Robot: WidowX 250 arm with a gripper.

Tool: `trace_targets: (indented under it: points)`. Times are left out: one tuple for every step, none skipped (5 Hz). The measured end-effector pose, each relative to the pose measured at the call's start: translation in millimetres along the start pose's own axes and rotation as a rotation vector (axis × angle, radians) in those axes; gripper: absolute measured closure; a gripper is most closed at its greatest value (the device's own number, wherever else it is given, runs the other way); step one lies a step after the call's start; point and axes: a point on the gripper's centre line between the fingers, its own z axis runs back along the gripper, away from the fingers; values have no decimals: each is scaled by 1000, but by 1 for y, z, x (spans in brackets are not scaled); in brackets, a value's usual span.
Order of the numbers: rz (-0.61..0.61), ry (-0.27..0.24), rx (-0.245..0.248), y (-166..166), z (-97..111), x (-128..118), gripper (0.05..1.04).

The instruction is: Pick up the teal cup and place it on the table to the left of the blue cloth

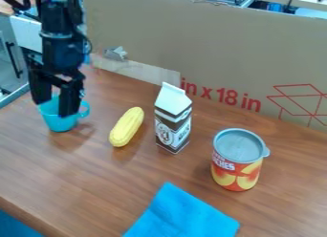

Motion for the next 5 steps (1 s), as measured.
trace_targets:
  points:
    - [4,-10,5,5,-4,12,81]
    - [41,-20,37,12,-4,17,81]
    - [67,24,30,13,-15,18,81]
    - [84,63,13,11,-31,21,81]
    - [81,8,-14,8,-38,29,81]
